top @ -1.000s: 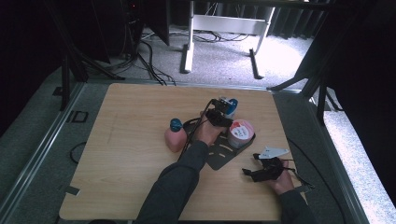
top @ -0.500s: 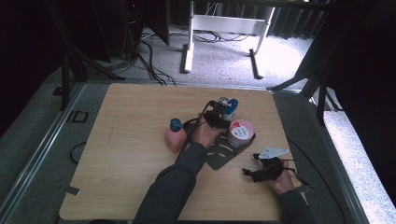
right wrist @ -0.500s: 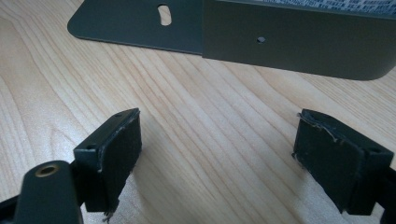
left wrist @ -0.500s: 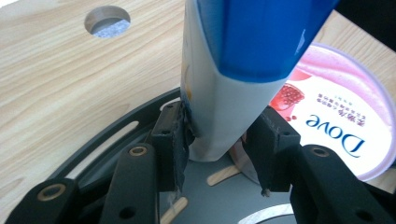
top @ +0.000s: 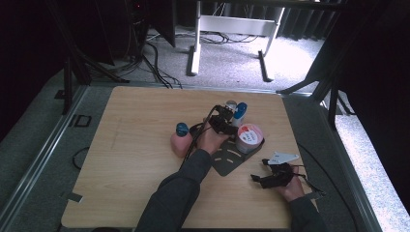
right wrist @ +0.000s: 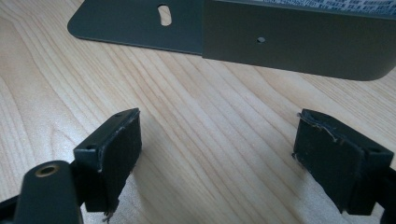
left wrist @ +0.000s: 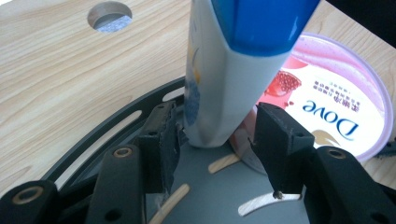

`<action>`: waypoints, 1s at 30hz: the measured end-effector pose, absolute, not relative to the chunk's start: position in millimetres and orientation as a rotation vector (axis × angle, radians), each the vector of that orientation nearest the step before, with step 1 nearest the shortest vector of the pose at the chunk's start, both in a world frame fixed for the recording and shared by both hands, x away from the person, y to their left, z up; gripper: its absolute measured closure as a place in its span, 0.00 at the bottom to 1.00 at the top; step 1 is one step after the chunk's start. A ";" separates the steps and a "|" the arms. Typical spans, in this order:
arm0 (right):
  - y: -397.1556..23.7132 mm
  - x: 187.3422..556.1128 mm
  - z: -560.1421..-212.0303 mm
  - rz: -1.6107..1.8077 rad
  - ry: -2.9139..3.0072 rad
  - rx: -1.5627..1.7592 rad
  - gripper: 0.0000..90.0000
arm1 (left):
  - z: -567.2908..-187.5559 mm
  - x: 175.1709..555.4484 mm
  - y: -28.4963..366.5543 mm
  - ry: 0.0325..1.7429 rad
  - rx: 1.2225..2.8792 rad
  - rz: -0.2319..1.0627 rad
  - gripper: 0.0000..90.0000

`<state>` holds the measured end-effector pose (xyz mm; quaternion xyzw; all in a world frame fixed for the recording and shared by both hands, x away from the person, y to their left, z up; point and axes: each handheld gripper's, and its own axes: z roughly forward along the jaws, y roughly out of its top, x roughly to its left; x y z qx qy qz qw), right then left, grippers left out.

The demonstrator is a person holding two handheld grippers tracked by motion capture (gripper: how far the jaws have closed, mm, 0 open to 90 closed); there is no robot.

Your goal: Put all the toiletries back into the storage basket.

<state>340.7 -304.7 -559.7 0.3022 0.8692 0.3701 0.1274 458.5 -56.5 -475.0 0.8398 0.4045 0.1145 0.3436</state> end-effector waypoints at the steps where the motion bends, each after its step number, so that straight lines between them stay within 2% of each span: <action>1: -304.7 340.8 -559.8 1.077 2.529 0.879 0.17 | -473.6 457.3 -54.8 1.049 2.178 0.296 0.55; 30: -304.3 340.5 -559.8 1.072 2.528 0.877 0.17 | -457.7 411.7 -18.9 0.933 2.156 0.345 0.50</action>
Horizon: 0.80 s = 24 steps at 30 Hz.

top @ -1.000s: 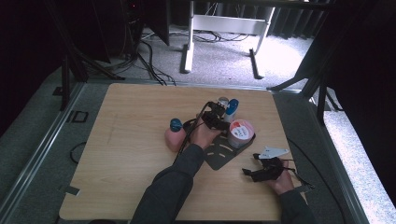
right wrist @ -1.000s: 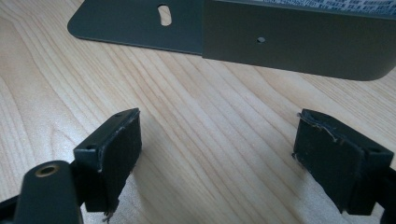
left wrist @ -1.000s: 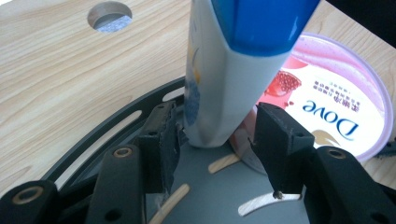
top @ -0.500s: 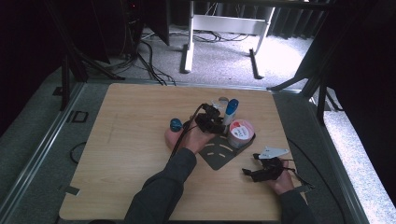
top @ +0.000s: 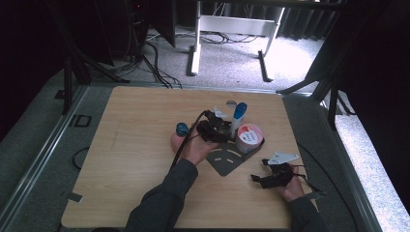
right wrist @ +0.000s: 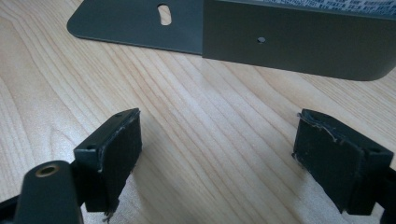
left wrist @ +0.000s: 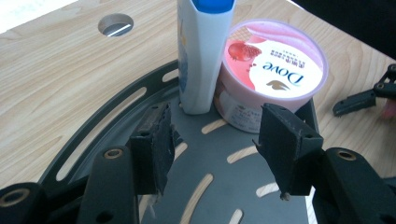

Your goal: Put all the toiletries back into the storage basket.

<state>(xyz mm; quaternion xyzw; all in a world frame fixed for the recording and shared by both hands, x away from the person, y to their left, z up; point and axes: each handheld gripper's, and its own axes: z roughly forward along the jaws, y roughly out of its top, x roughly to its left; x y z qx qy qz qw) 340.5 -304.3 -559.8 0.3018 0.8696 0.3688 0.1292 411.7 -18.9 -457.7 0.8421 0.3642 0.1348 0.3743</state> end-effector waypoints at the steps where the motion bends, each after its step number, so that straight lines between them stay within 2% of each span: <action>1: -304.3 340.5 -559.8 1.072 2.528 0.877 0.17 | -457.4 410.3 -18.2 0.926 2.154 0.346 0.49; 16: -304.3 340.5 -559.9 1.072 2.527 0.875 0.17 | -445.2 396.2 -7.7 0.854 2.136 0.352 0.45; 24: -304.3 340.6 -559.9 1.072 2.527 0.875 0.17 | -435.1 389.5 1.4 0.808 2.135 0.361 0.39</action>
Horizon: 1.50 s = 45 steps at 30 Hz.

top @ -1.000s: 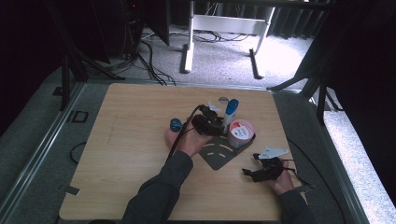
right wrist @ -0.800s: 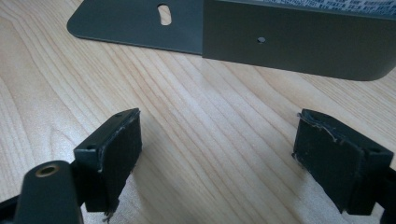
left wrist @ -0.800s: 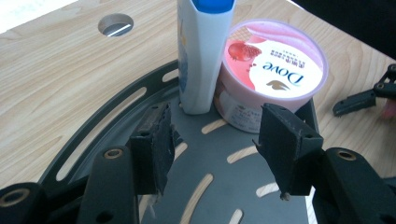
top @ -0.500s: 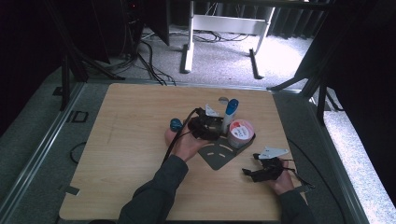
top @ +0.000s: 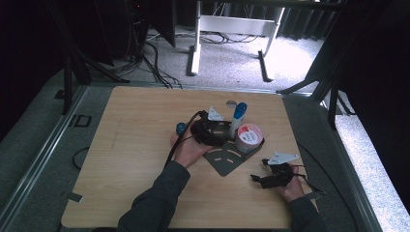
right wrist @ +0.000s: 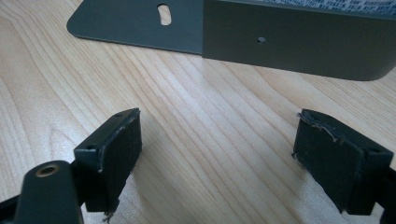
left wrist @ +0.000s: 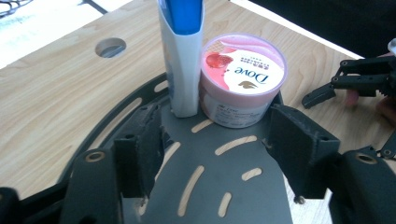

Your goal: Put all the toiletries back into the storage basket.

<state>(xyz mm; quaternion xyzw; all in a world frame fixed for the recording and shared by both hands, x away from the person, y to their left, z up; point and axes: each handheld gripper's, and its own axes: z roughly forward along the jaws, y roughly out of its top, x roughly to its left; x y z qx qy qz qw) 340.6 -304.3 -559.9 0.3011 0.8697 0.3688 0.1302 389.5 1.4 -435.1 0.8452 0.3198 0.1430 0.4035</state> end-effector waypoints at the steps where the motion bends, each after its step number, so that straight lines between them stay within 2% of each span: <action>1: -304.3 340.5 -559.9 1.072 2.526 0.875 0.17 | -434.5 389.0 3.0 0.807 2.135 0.374 0.38; 32: -304.3 340.6 -559.9 1.072 2.527 0.874 0.17 | -430.7 393.7 65.5 0.985 2.012 0.487 0.21; 45: -304.3 340.4 -559.8 1.071 2.528 0.876 0.17 | -449.3 398.2 81.2 1.009 2.018 0.457 0.21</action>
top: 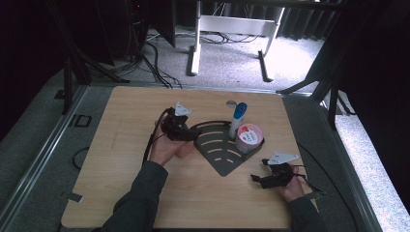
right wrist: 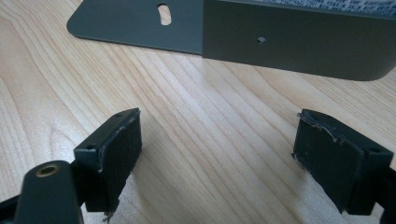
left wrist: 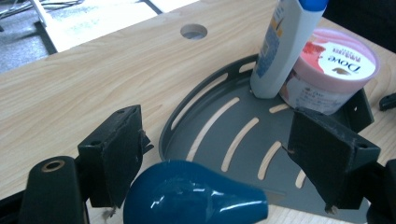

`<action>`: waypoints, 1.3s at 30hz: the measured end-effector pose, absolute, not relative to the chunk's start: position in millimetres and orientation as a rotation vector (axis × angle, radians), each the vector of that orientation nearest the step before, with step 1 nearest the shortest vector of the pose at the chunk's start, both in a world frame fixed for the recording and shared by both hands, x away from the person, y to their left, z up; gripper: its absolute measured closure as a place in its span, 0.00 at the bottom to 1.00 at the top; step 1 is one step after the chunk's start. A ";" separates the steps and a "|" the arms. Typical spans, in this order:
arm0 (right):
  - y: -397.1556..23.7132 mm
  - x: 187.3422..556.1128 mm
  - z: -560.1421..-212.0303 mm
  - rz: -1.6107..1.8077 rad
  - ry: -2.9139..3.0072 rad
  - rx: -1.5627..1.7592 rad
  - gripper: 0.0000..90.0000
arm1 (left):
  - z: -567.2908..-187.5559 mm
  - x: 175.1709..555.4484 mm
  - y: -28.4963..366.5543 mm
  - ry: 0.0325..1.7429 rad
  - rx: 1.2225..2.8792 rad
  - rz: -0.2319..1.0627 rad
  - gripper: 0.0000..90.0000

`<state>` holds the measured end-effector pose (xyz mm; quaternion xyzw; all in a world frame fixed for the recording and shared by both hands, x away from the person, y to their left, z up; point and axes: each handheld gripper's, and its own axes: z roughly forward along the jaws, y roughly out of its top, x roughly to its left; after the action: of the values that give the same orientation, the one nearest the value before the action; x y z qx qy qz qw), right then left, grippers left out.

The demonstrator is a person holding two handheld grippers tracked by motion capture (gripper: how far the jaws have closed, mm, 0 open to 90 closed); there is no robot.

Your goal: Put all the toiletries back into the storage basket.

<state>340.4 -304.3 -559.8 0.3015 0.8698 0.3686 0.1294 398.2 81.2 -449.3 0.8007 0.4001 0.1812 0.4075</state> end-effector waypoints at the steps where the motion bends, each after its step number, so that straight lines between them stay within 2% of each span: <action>1: -304.3 340.5 -559.9 1.072 2.527 0.875 0.17 | -449.3 398.2 81.2 1.009 2.018 0.457 0.21; 20: -304.3 340.4 -559.8 1.072 2.528 0.876 0.17 | -465.8 396.2 93.8 1.028 2.038 0.444 0.21; 30: -304.3 340.5 -559.8 1.072 2.528 0.876 0.17 | -468.3 395.4 100.0 1.019 2.040 0.442 0.42; 39: -304.3 340.4 -559.8 1.071 2.528 0.877 0.17 | -469.6 396.2 103.7 1.025 2.035 0.439 0.52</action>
<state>340.4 -304.3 -559.8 0.3017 0.8697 0.3686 0.1292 396.2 103.7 -469.6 0.8040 0.4051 0.1736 0.3991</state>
